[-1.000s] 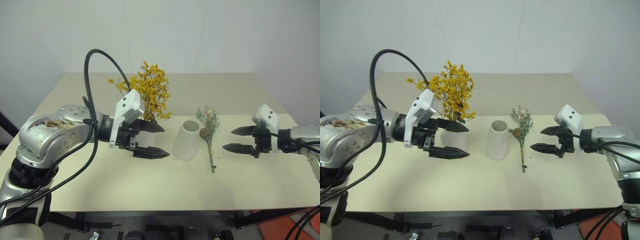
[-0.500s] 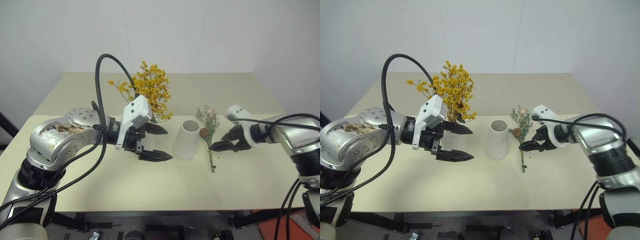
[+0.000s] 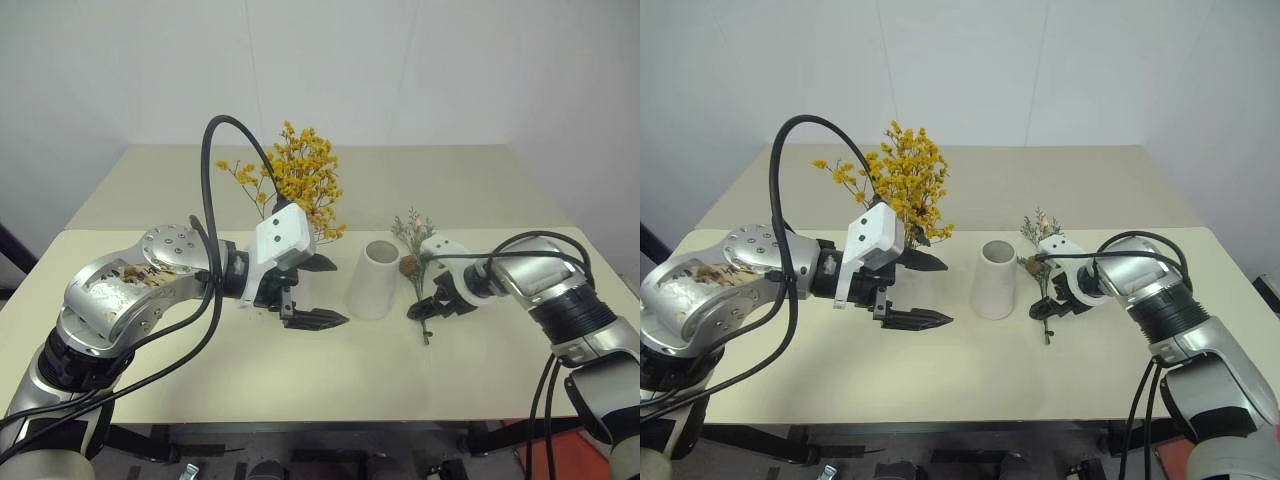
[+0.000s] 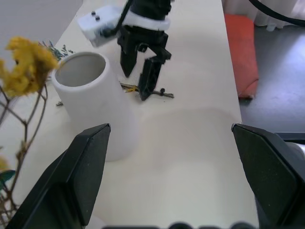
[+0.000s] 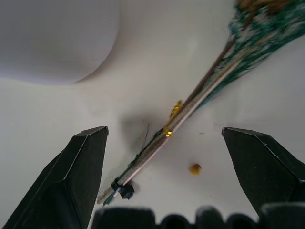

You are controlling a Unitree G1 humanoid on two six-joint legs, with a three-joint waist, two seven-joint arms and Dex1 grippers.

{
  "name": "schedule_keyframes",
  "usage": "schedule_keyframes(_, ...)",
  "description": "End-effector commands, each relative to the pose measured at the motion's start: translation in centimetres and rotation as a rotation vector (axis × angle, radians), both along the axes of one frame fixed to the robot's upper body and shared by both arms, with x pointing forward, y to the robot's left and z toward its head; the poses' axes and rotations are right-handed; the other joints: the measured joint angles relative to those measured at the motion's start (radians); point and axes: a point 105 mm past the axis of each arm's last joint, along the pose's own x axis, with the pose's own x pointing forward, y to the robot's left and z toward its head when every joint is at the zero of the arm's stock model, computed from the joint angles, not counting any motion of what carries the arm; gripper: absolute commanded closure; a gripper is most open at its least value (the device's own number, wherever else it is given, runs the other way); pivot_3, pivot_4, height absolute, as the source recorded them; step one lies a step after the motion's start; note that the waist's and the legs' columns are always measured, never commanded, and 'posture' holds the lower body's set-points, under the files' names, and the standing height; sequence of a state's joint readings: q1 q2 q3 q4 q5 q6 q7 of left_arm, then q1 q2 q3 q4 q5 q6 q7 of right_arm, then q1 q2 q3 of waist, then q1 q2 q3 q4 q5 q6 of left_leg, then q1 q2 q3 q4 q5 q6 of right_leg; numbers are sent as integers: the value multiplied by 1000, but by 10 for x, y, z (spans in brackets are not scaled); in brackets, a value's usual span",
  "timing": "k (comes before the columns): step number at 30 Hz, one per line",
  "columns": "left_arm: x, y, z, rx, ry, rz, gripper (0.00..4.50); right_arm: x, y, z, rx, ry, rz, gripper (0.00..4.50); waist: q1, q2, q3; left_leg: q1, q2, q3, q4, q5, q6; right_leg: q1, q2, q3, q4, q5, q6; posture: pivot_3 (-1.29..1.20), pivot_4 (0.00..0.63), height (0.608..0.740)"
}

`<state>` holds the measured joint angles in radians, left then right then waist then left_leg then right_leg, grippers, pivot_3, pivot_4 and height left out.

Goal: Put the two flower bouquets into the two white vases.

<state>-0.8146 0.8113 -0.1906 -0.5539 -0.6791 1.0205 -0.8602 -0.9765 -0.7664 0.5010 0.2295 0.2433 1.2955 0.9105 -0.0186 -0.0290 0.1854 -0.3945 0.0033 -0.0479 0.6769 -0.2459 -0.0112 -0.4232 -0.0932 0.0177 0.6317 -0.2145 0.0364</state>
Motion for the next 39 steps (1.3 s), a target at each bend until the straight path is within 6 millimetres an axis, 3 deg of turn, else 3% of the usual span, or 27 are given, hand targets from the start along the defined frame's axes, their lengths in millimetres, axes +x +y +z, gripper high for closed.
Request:
schedule_keyframes(1, -1, -4, 2, 2, -64, 2, 0, 7, -1, 9, -33, -59, 4, 921, 0, 0, 0, 0, 0, 0, 0, 0, 0, 0, 0, 0, 0, 0, 0, 0, 150, 740)
schedule_keyframes(11, -9, -10, 0, -23, -54, -34, 0, 7, -4, 7, -52, -58, -9, 4318, -2, 0, 0, 0, 0, 0, 0, 0, 0, 0, 0, 0, 0, 0, 0, 0, 150, 740)
schedule_keyframes(12, -11, -11, -1, -23, -49, -42, 0, 8, -5, 9, -46, -61, -22, 4420, -2, 0, 0, 0, 0, 0, 0, 0, 0, 0, 0, 0, 0, 0, 0, 0, 150, 740)
schedule_keyframes(27, -7, -13, -8, 19, -126, -16, 0, 20, -24, 37, 69, -123, -219, 4420, -1, 0, 0, 0, 0, 0, 0, 0, 0, 0, 0, 0, 0, 0, 0, 0, 150, 740)
schedule_keyframes(34, 3, -11, -9, 20, -138, 32, 0, 37, -37, 95, 278, -433, -372, 4420, 1, 0, 0, 0, 0, 0, 0, 0, 0, 0, 0, 0, 0, 0, 0, 0, 150, 740)
schedule_keyframes(39, 7, -13, -5, -12, -144, 51, 0, 30, -24, 144, 565, -757, -326, 4420, 0, 0, 0, -1, 0, 0, -1, 0, 0, 0, 0, 0, 0, 0, 0, 0, 150, 740)
